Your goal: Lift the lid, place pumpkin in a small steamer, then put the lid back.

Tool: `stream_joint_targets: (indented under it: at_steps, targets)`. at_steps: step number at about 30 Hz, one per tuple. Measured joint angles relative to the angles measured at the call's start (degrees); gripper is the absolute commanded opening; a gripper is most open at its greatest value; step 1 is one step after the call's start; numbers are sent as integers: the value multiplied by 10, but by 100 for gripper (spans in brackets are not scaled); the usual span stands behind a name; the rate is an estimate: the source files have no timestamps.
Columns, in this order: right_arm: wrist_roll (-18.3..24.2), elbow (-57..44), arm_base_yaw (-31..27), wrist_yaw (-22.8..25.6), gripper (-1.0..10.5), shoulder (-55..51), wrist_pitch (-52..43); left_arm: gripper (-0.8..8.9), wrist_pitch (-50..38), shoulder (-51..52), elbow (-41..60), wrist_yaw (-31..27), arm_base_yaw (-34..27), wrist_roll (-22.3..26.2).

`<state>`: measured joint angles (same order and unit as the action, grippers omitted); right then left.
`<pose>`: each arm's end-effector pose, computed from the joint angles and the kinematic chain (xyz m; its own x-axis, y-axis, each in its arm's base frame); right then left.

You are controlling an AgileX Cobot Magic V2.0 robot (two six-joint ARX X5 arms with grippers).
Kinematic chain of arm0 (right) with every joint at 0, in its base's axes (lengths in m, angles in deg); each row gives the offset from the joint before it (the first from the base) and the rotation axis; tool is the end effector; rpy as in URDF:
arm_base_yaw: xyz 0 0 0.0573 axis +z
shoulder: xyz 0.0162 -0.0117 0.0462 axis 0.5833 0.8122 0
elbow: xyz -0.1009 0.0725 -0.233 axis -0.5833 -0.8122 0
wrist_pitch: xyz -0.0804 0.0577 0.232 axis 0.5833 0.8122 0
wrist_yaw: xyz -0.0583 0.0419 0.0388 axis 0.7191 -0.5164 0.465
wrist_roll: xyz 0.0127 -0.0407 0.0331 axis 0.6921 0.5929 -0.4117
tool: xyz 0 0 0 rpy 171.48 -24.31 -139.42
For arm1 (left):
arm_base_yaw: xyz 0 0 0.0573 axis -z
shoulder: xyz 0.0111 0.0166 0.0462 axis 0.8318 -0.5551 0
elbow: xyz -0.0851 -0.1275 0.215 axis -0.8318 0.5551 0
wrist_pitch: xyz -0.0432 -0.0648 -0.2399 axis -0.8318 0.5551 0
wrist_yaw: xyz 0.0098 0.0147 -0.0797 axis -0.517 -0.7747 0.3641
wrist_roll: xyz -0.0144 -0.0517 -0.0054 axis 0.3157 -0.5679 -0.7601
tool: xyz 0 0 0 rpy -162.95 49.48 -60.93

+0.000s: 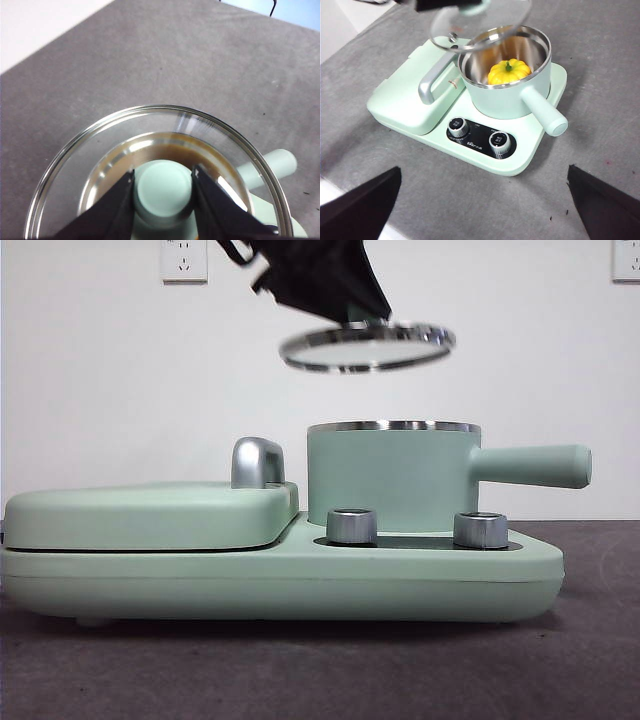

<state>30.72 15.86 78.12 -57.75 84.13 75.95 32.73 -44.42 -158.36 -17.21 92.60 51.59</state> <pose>0.0317 0.0258 0.3379 0.7117 0.5436 -0.4448 -0.4697 0.8392 0.2741 0.3123 -0.2407 0.3426 0.4785 -0.7371 -0.4772 0.8493 0.5265 0.0383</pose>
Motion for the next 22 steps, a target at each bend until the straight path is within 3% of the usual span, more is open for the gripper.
stream_joint_targets:
  at_steps: [9,22]
  targets:
    - [-3,0,0,0,554,0,0,15,-50,-42,0,0,3,6]
    - [-4,0,0,0,554,0,0,15,-42,-75,0,0,19,11]
